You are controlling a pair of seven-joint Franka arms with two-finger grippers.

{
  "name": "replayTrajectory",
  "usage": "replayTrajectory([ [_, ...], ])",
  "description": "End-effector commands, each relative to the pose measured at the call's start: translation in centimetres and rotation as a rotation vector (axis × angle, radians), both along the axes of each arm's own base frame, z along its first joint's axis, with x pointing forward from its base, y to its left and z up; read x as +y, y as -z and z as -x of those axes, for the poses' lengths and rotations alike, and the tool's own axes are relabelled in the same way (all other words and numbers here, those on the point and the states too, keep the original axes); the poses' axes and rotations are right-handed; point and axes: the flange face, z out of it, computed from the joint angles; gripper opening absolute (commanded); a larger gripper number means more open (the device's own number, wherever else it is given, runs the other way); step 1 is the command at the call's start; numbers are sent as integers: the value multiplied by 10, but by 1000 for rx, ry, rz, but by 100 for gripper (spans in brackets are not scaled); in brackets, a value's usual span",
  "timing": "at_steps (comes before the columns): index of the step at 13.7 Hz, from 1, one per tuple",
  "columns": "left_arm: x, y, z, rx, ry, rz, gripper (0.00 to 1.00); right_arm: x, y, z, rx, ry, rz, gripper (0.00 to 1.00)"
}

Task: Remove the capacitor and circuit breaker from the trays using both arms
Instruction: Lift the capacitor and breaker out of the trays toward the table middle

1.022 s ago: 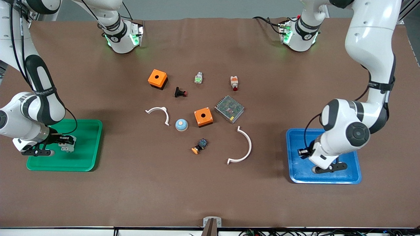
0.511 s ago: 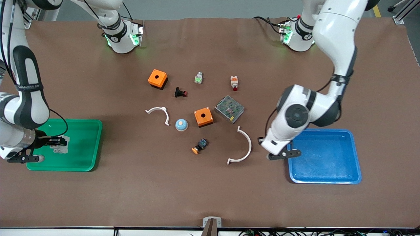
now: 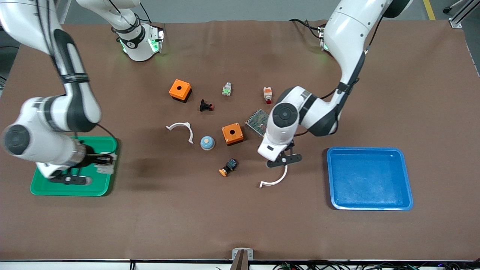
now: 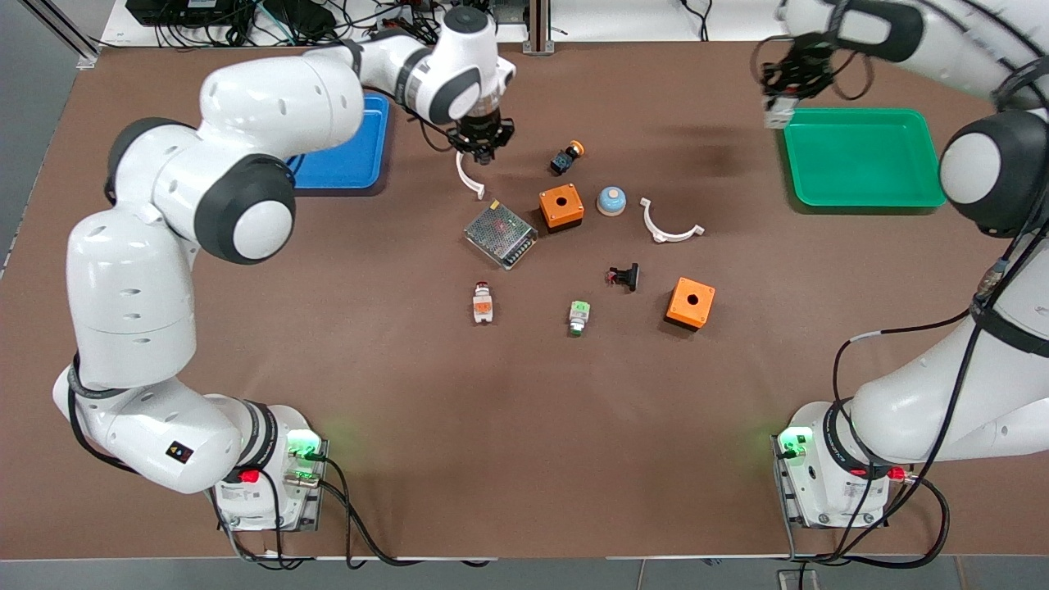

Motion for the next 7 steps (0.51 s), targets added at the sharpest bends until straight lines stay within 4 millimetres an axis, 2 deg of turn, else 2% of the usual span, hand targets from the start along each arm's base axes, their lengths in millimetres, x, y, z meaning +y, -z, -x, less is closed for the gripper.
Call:
replayTrajectory([
  [1,-29,15,13,-19,-1,7,1,55,17,23,-55,47,-10,2],
  [3,-46,26,29,-11,-4,4,5,80,22,25,-75,28,-15,2],
  [5,-56,33,38,-2,-33,0,19,89,34,25,-79,20,-16,2],
  [7,-60,43,45,9,-27,-9,30,96,55,25,-78,13,-14,2],
])
